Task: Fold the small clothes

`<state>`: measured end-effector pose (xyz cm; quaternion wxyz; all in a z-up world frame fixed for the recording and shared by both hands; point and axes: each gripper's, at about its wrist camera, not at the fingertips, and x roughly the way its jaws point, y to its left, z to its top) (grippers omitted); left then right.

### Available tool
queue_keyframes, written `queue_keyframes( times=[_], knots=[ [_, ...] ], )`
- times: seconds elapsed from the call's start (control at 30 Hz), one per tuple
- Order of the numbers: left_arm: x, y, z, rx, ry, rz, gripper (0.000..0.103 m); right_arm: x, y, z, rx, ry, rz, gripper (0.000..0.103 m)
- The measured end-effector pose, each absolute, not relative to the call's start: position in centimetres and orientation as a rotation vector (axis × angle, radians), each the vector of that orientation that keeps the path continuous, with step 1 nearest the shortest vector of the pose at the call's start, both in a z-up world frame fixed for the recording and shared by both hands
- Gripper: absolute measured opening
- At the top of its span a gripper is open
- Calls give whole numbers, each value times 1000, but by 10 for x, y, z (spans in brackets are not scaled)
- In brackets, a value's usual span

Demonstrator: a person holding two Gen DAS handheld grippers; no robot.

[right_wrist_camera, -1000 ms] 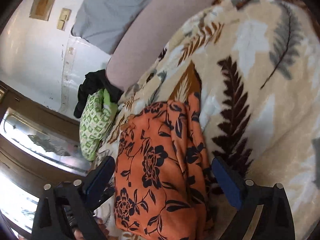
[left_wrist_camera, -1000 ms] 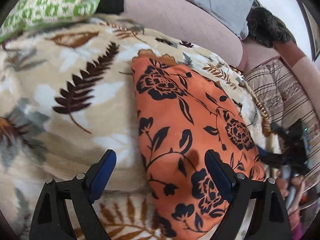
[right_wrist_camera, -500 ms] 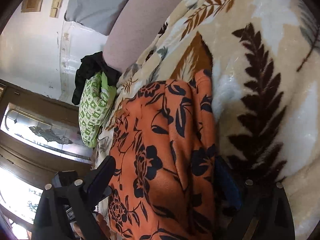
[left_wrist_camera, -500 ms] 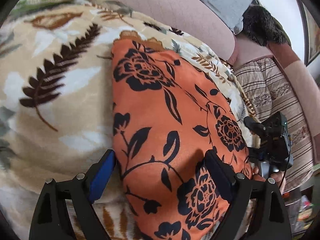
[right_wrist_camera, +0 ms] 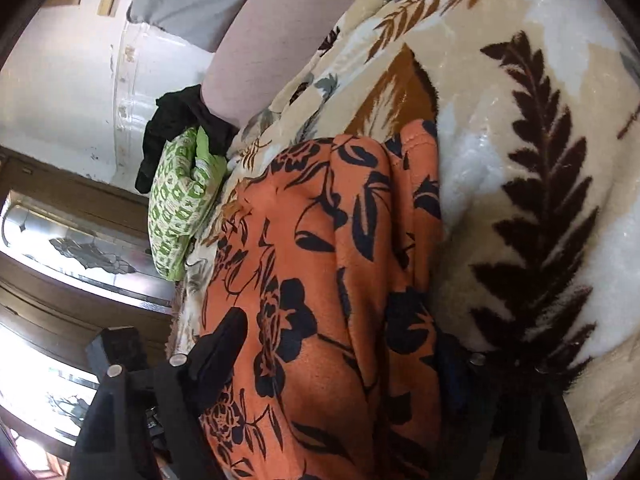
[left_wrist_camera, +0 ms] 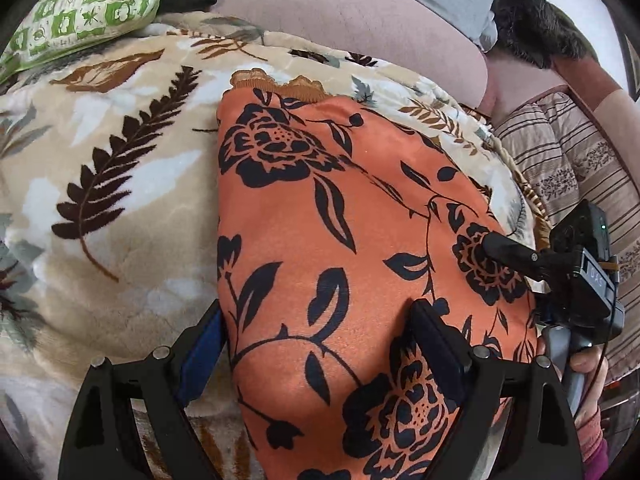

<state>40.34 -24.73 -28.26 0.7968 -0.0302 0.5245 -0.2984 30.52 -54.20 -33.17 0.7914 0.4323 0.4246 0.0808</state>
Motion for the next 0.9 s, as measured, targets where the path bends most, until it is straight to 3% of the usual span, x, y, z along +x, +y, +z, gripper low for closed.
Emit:
queue_keyframes(
  times=[0.2,0.77,0.9],
  knots=[
    [402,-250,-279,-31,1095,-614,90,308,-532,-323,921,879,214,83],
    [399,-253,-274,-12,1056,-587,90,310,-520,-319,819,895,124,53],
    [399,-256,-277,9,1060,-588,90,311,-516,-310,783,867,149,52]
  ],
)
